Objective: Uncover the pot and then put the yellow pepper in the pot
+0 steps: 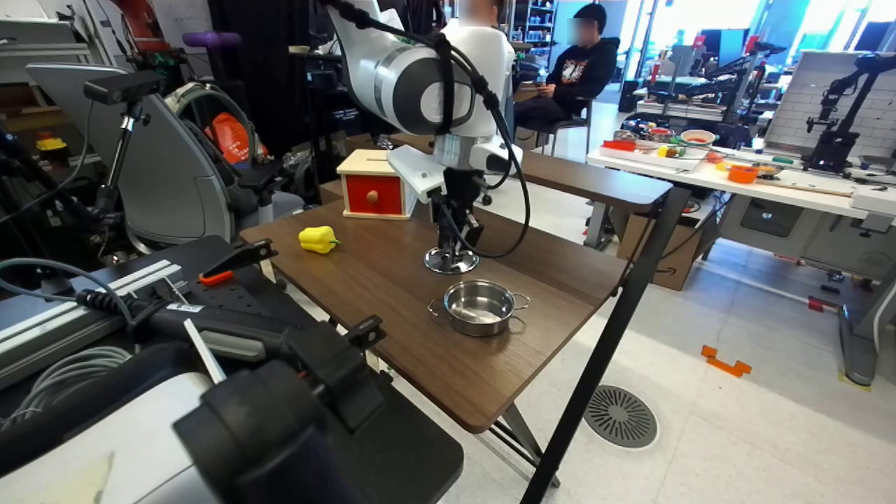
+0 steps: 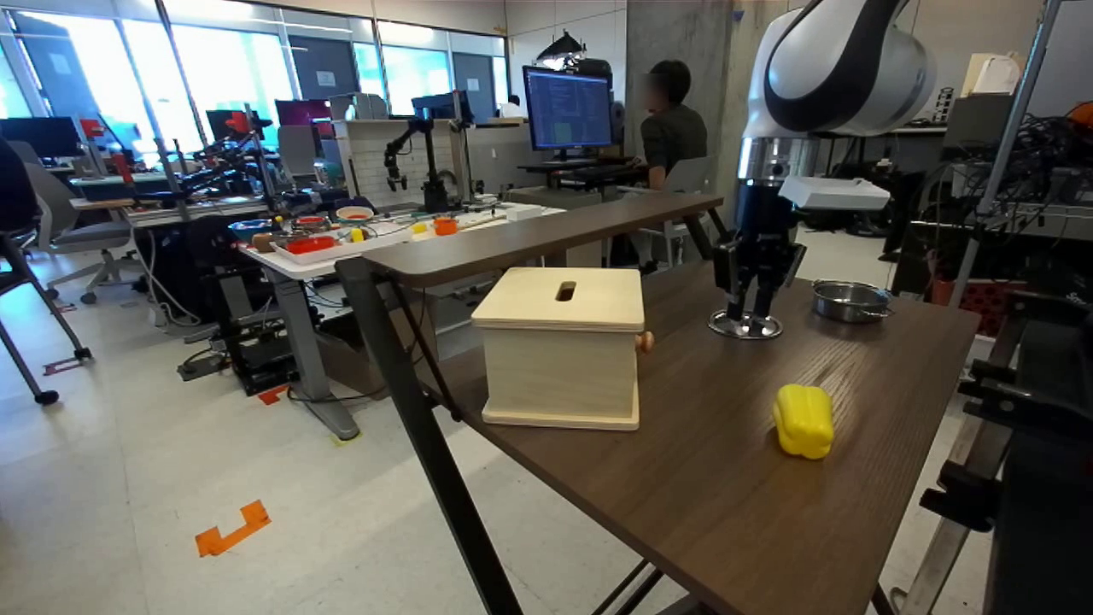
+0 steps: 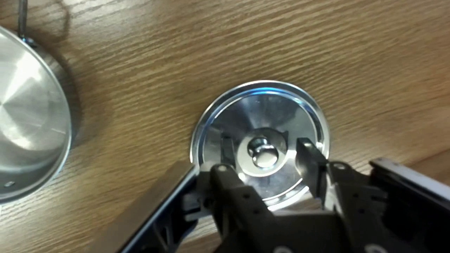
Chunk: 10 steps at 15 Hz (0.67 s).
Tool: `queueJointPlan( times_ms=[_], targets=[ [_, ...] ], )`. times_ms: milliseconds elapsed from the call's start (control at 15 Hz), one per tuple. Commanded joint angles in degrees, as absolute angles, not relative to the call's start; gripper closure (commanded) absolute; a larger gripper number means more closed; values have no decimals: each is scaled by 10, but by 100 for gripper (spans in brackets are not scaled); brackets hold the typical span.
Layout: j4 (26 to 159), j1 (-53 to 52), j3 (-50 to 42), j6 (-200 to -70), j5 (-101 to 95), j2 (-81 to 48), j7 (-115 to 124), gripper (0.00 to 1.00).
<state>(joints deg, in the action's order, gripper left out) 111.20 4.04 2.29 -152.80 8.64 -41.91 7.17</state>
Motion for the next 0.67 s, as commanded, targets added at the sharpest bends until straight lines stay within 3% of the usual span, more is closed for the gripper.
queueJointPlan(
  times_ms=[0,133,200,600],
  targets=[
    [1134,28,14,-1505,98,-379,92,18],
    [1161,28,18,-1512,107,-352,106,3],
    [1176,20,13,-1518,110,-337,127,0],
    [1297,-106,-77,-1603,89,-247,375,0]
  ],
)
